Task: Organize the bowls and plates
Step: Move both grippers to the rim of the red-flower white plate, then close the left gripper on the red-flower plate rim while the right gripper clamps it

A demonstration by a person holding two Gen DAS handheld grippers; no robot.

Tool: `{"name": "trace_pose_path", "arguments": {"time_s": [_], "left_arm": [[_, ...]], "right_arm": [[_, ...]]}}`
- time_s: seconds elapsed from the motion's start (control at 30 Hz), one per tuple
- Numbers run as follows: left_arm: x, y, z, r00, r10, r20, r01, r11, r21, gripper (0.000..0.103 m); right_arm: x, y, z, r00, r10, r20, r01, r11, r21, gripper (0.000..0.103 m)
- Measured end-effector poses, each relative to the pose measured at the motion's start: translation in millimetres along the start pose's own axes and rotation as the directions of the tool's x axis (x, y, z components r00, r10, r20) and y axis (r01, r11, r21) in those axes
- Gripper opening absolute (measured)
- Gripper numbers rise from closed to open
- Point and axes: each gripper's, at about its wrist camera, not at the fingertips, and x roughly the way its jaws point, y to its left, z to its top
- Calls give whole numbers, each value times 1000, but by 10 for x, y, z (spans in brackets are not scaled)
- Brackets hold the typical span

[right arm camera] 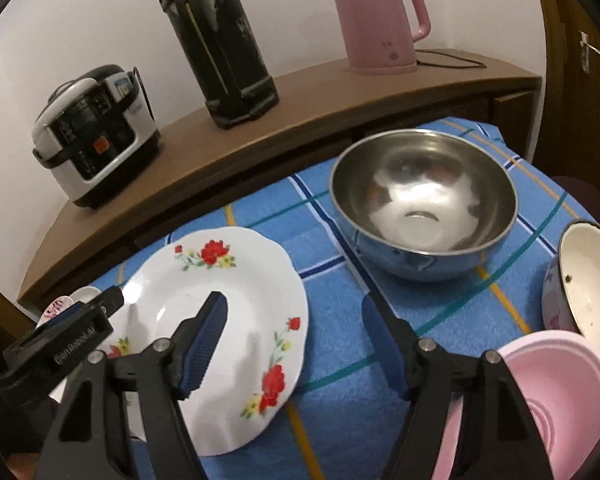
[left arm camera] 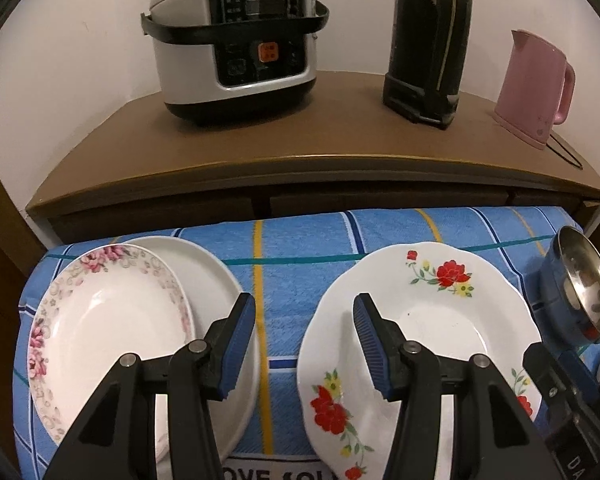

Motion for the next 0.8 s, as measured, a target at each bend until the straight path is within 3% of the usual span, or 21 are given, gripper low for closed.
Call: {"name": "trace_pose_path", "arguments": {"time_s": [0.2,0.4,0.57,0.8], "left_arm": [[24,9,36,1000,-18,-2,18,1000,-2,54],[73,-32,68,1000,-20,-11,20,1000,21,54],[121,-2,132,999,-32,-22,32,999,33,54],[219,-11,174,996,-70,-45,73,996,48,54]], "right_arm": [[68,36,-38,999,17,-37,-19,999,-43,67],[-11,112,-9,1000,0,5,0,999,-39,67],[-84,282,-16,998,56,10,-56,997,-55,69],[-337,277,-377,994,107,-10,-107,993,-40,70]]}}
